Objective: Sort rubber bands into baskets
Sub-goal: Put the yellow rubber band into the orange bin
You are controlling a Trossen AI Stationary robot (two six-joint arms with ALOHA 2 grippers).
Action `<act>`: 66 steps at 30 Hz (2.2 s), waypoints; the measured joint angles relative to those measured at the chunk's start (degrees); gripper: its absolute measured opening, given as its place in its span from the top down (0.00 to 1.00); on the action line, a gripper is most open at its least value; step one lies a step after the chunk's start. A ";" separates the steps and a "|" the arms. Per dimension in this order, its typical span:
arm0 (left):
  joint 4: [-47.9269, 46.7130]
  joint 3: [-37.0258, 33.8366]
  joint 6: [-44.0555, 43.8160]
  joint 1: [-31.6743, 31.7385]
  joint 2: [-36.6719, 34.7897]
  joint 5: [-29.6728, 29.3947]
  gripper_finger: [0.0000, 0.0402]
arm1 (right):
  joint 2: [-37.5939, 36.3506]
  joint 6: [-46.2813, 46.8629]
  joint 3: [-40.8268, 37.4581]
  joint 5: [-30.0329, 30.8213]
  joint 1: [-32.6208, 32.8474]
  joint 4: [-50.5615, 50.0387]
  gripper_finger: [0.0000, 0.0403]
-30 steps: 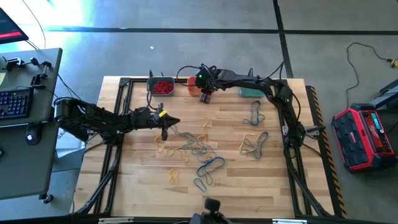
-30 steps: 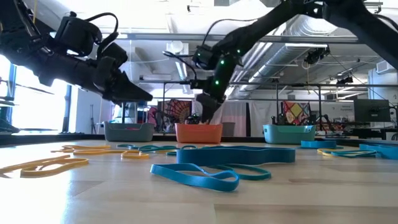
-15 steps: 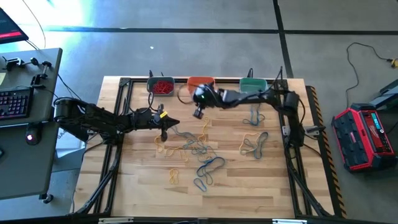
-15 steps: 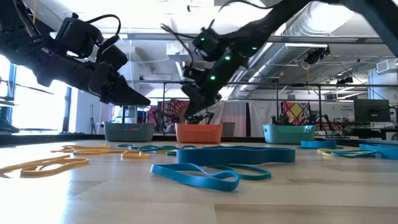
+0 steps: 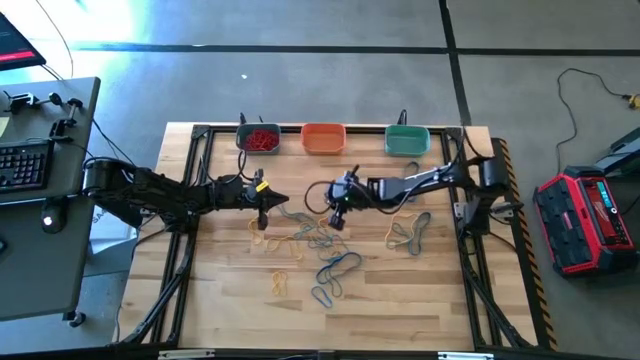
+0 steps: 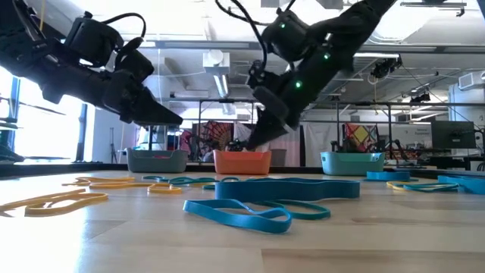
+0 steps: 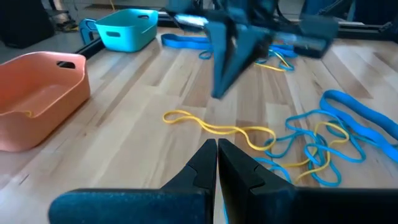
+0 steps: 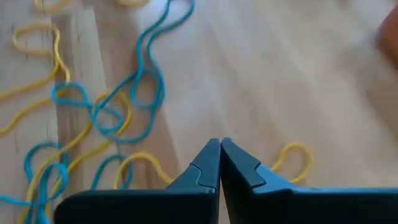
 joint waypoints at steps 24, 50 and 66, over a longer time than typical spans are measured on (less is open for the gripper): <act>-0.89 0.00 -0.94 -0.02 0.02 -0.15 0.98 | 8.89 12.03 3.87 2.82 2.78 -1.83 0.71; -0.14 0.13 -0.46 -0.04 0.02 -0.47 0.98 | 9.26 -5.19 22.26 10.87 -1.40 -30.84 1.00; 0.70 0.14 -1.34 0.07 0.02 -1.59 0.98 | 8.87 -28.08 27.49 9.00 -15.12 -24.88 1.00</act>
